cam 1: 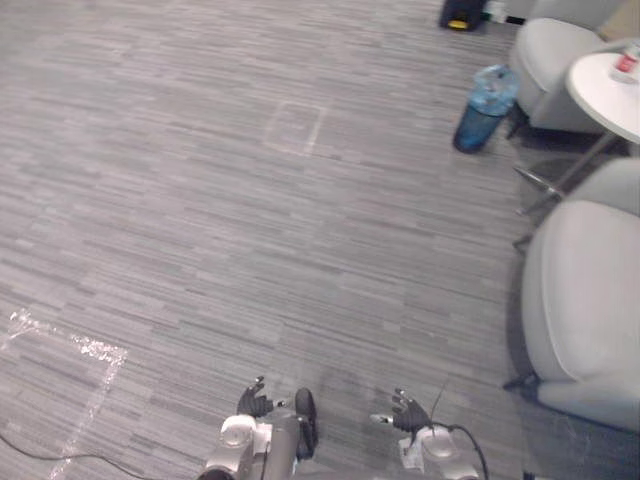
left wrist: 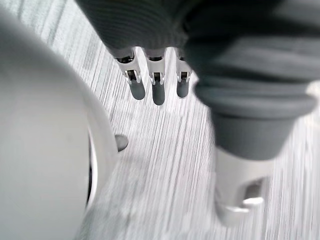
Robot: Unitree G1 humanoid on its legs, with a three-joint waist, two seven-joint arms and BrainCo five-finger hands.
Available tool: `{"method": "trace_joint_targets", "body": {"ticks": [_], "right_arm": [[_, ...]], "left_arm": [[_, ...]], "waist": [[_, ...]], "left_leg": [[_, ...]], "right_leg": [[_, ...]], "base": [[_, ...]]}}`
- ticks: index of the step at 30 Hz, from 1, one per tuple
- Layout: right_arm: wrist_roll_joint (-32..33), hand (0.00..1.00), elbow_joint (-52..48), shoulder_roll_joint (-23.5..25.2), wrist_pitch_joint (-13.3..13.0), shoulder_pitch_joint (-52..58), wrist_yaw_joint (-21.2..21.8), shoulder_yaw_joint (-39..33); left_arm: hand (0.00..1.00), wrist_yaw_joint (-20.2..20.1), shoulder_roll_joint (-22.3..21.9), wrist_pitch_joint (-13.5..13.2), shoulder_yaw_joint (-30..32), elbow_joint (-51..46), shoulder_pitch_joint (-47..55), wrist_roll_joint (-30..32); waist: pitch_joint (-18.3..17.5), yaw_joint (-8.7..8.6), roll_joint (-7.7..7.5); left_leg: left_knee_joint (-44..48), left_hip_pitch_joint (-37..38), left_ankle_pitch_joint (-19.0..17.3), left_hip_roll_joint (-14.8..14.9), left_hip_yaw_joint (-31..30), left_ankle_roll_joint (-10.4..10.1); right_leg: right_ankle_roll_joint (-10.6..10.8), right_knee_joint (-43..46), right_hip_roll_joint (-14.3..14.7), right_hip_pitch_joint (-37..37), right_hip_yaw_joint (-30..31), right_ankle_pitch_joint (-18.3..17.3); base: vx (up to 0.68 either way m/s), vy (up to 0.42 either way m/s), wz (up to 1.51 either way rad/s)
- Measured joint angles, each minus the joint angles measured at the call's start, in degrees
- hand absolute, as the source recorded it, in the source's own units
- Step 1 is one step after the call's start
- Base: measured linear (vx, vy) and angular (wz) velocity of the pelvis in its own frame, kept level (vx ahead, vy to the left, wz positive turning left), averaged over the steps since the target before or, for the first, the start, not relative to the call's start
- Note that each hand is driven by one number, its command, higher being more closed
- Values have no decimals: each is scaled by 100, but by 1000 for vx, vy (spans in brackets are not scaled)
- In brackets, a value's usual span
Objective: Organize the slippers on the shoe rack
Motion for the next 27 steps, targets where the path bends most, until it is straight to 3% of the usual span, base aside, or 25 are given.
{"method": "trace_joint_targets", "body": {"ticks": [1,2,3,4,5,6,9,10,11,12,13,14,15,16,17,18,19,20,21,22,23,24,25,26,27], "right_arm": [[-2,0,-34,-14,-26,5,9,3],[-2,0,-70,-30,-34,8,5,4],[7,0,-202,-51,-45,16,9,5],[6,0,-213,-63,-50,15,7,8],[7,0,-249,-46,-98,-29,22,14],[10,0,-235,-41,-132,-77,35,16],[68,0,-222,5,-158,-79,42,16],[71,0,-220,6,-158,-79,42,15],[131,0,-198,-35,-142,-129,64,-26],[132,0,-133,-40,-79,-196,56,-50],[140,0,-149,-49,-65,-178,52,-57],[217,0,-286,-155,-68,-147,77,-20],[221,0,-356,-174,-57,-104,69,55],[226,0,-386,-255,-1,-69,52,230],[231,0,-383,-247,8,-76,43,242],[231,0,-366,-129,24,-65,22,275],[232,0,-366,5,28,-74,3,342],[233,0,-360,11,29,-69,-2,370],[233,0,-268,24,29,-65,-6,421],[233,0,-160,66,59,-104,-11,416],[231,0,-149,69,65,-108,-18,416],[228,0,-106,24,72,-112,-27,410],[222,0,2,-41,68,-72,-27,418],[218,0,46,-54,80,-67,-27,420],[216,0,64,8,74,-78,-33,427]], "left_arm": [[0,2,35,33,4,117,2,1],[0,4,35,59,10,138,0,1],[0,5,39,81,3,154,1,2],[0,4,38,81,5,181,-6,2],[0,5,29,92,16,274,-37,2],[0,2,12,100,27,295,-41,6],[0,-5,23,104,27,292,-77,26],[0,-5,23,104,27,292,-78,27],[0,-27,-122,99,112,318,-29,42],[0,-54,-251,90,371,281,-39,47],[0,-58,-292,94,425,251,-33,52],[0,-57,-496,100,627,216,-63,93],[0,-55,-535,101,752,188,6,112],[0,-46,-651,85,914,-10,133,74],[0,-56,-638,80,906,-80,139,70],[0,-35,-582,88,926,-217,160,45],[0,-6,-503,71,910,-378,188,18],[0,-4,-492,69,911,-393,187,12],[0,1,-462,55,901,-442,181,-23],[0,0,-441,32,846,-429,144,-31],[0,0,-435,13,822,-424,143,-31],[0,9,-403,-39,687,-388,146,-31],[0,18,-356,-47,520,-314,142,-38],[0,25,-346,-49,474,-280,144,-39],[0,36,-208,-35,392,-119,70,-35]], "waist": [[11,-50,-21],[14,-76,-19],[54,-120,26],[62,-137,30],[89,-218,22],[93,-228,32],[47,-315,-66],[44,-318,-71],[-62,-399,143],[-59,-344,208],[-51,-363,219],[16,-417,342],[-15,-394,376],[21,-227,517],[31,-170,572],[47,-87,531],[60,-7,409],[53,3,388],[57,56,355],[53,107,346],[47,118,351],[30,133,391],[-17,172,480],[-52,176,480],[-203,102,271]], "left_leg": [[-209,408,-61,-51,-226,1],[-272,537,-84,-46,-308,7],[-450,889,-127,-2,-497,-22],[-507,984,-143,21,-559,-25],[-638,1267,-252,120,-744,-37],[-691,1479,-425,241,-906,-46],[-608,1687,-854,308,-1271,-142],[-595,1697,-867,307,-1283,-148],[-410,1866,-1142,570,-1584,-305],[146,1691,-1005,564,-1642,-536],[418,1595,-945,521,-1632,-630],[1783,1171,-675,512,-1433,-1075],[2776,829,-385,577,-1202,-1354],[4220,261,-156,1034,-673,-1338],[4543,106,-221,1207,-529,-1248],[4911,-235,-403,1442,-243,-1136],[4823,-627,-587,1520,28,-1076],[4715,-741,-645,1521,98,-1049],[4108,-1035,-799,1469,285,-994],[3005,-1191,-789,1306,344,-964],[2526,-1233,-724,1223,307,-967],[1095,-1245,-257,994,-12,-1053],[248,-1220,716,920,-426,-1149],[254,-1194,946,902,-450,-1034],[239,-1151,768,696,-359,-788]], "right_leg": [[-238,1170,67,-644,233,-484],[-238,1412,140,-886,292,-646],[-260,1539,290,-1415,440,-1067],[-255,1432,331,-1537,471,-1168],[-247,823,464,-1931,519,-1413],[-204,-181,615,-2212,541,-1435],[-108,-2618,748,-2295,849,-721],[-132,-2664,748,-2297,858,-661],[-462,-2689,893,-2164,709,-189],[-602,-2408,811,-2098,565,-388],[-642,-2249,771,-2111,522,-439],[-565,-1947,795,-2023,330,-671],[-698,-2367,756,-1634,339,-694],[-832,-2664,934,-1029,378,-1090],[-900,-2741,1000,-859,388,-1160],[-949,-2913,1021,-446,399,-1300],[-948,-3229,912,22,432,-1415],[-954,-3321,887,146,446,-1420],[-957,-3634,772,524,483,-1423],[-953,-3858,619,793,527,-1425],[-952,-3914,571,860,546,-1426],[-951,-4067,500,1043,683,-1425],[-941,-4172,541,1193,905,-1430],[-920,-4155,554,1214,969,-1442],[-847,-3859,316,1098,1058,-1414]], "base": [[471,71,78],[531,11,77],[264,-7,51],[534,-51,66],[453,-85,56],[541,-109,61],[471,-159,51],[565,-209,76],[638,-181,72],[642,-176,80],[624,-184,66],[477,-187,59],[630,-171,50],[510,-94,13],[594,-55,-5],[540,-69,-1],[534,-71,1],[545,-63,-6],[653,6,-26],[550,21,-33],[564,81,-46],[479,143,-61],[600,202,-63],[601,262,-43],[744,293,-9]]}}
